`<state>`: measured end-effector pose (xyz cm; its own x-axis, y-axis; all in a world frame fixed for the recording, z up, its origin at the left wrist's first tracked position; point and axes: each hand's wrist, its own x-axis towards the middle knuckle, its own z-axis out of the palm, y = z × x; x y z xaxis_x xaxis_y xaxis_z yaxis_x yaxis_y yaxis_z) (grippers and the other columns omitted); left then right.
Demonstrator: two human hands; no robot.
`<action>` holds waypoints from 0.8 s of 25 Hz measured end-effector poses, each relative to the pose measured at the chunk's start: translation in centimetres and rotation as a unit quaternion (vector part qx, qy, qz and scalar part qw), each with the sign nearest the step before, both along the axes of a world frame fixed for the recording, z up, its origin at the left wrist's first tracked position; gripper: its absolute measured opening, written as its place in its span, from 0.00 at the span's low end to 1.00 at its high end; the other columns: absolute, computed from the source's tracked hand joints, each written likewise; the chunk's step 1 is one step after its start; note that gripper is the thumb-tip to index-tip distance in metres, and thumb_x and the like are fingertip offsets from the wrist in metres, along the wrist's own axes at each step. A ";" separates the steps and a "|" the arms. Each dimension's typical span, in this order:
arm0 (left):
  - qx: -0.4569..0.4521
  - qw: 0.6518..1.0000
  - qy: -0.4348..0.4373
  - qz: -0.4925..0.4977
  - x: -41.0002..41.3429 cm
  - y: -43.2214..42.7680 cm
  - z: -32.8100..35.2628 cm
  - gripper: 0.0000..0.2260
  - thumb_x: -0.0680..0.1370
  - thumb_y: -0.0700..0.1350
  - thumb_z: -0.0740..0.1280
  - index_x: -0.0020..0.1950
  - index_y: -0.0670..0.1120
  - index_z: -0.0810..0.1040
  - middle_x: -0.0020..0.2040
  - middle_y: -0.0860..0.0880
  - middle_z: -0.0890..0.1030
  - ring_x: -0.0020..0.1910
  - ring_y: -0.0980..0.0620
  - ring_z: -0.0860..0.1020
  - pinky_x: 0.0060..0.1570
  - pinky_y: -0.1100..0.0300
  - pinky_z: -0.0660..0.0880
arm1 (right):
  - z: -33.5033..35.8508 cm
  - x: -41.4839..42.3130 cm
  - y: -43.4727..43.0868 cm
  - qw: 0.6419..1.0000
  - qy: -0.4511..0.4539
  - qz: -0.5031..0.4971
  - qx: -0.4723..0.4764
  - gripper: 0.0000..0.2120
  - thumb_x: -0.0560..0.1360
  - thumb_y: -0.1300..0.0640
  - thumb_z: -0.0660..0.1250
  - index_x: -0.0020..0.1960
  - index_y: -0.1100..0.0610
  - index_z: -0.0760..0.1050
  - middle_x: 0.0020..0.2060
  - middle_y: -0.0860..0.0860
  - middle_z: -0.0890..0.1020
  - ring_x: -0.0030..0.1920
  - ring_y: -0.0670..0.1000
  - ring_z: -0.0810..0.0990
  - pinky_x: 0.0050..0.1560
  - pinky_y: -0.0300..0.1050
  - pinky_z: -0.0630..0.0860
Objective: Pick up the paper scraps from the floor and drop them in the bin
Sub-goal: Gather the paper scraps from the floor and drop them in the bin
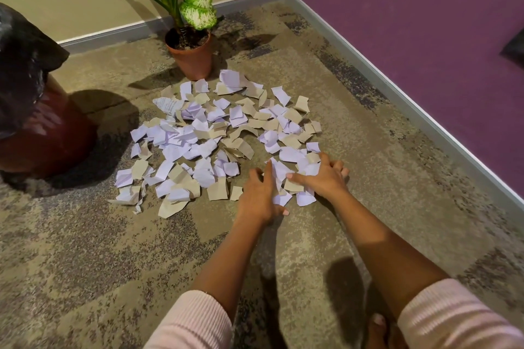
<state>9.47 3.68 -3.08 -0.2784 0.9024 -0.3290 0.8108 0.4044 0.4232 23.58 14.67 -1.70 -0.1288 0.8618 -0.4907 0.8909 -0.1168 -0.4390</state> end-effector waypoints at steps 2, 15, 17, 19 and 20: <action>-0.022 1.000 0.002 0.000 -0.4 1.1 -0.1 0.59 0.62 0.55 0.81 0.79 0.53 0.42 0.71 0.40 0.57 0.65 0.37 0.70 0.57 0.45 0.75 | -0.1 -0.3 0.1 0.998 -0.021 0.055 -0.006 0.57 0.56 0.29 0.74 0.76 0.44 0.51 0.73 0.60 0.55 0.74 0.63 0.49 0.73 0.61 0.55; 0.036 0.999 -0.008 -0.006 -1.3 3.3 -0.1 0.15 0.72 0.43 0.72 0.58 0.44 0.79 0.56 0.42 0.73 0.49 0.40 0.77 0.46 0.52 0.75 | -2.3 -3.5 -1.0 0.988 0.049 0.136 0.061 0.22 0.66 0.56 0.73 0.59 0.47 0.74 0.59 0.55 0.72 0.59 0.60 0.73 0.57 0.52 0.76; 0.071 0.997 -0.019 0.024 -1.2 2.8 0.0 0.10 0.73 0.39 0.69 0.54 0.42 0.81 0.52 0.41 0.77 0.48 0.40 0.78 0.44 0.52 0.75 | -2.1 -3.3 -1.1 0.988 0.059 0.130 0.060 0.20 0.65 0.55 0.74 0.56 0.48 0.75 0.55 0.54 0.78 0.54 0.60 0.77 0.51 0.52 0.78; 0.083 0.995 -0.028 0.048 -1.1 2.4 0.1 0.08 0.74 0.38 0.67 0.51 0.41 0.81 0.49 0.41 0.80 0.47 0.41 0.79 0.45 0.50 0.77 | -1.8 -3.1 -1.3 0.990 0.061 0.118 0.049 0.21 0.65 0.54 0.74 0.57 0.48 0.75 0.53 0.54 0.81 0.53 0.59 0.79 0.50 0.52 0.79; 0.083 0.995 -0.031 0.055 -1.1 2.2 0.2 0.07 0.74 0.37 0.66 0.50 0.40 0.81 0.48 0.41 0.81 0.46 0.41 0.79 0.45 0.50 0.77 | -1.7 -3.0 -1.5 0.991 0.063 0.112 0.043 0.22 0.65 0.53 0.75 0.58 0.49 0.76 0.53 0.55 0.81 0.53 0.59 0.79 0.51 0.52 0.79</action>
